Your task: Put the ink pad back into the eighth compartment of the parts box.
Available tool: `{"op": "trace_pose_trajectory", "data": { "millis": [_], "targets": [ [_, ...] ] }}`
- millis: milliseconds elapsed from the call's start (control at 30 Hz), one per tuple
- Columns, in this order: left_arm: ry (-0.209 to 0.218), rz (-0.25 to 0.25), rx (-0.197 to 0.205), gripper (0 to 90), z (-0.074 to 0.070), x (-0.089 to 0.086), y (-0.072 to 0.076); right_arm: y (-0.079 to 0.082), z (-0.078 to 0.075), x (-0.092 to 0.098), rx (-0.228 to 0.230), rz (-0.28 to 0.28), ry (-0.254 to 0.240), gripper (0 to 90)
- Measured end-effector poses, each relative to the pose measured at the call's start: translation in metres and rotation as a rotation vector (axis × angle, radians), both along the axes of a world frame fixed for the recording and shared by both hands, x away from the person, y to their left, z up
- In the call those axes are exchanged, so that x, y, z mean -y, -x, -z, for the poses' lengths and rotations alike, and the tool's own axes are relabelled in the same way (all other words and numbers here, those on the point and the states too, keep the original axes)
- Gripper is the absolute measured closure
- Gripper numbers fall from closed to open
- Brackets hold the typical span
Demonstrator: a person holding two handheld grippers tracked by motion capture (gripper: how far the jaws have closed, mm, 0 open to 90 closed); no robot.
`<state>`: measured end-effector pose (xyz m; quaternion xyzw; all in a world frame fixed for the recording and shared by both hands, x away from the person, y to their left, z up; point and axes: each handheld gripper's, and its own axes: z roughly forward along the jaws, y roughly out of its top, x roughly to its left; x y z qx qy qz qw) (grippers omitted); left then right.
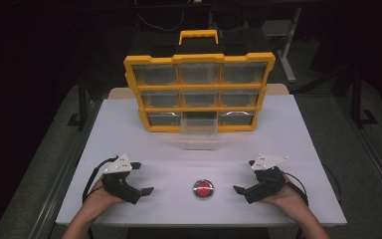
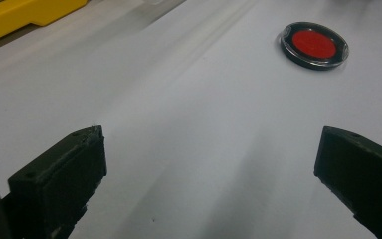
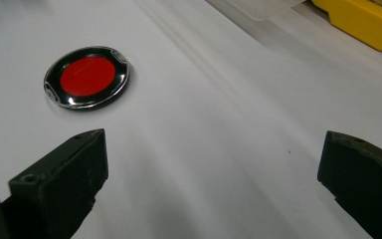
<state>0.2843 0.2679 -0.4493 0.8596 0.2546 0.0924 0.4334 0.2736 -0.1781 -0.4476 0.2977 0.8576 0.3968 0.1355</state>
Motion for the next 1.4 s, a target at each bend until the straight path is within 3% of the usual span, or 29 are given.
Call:
{"op": "trace_pose_trajectory", "data": {
  "millis": [433,1400],
  "targets": [
    [-0.005,0.001,-0.022,0.0,0.0,0.0,-0.002,-0.002,-0.002,-0.001,-0.02,0.0,-0.022,0.0],
    [-0.01,0.004,-0.014,0.0,0.0,0.002,0.001,-0.015,-0.01,-0.012,-0.016,-0.013,-0.055,0.0]
  ]
}}
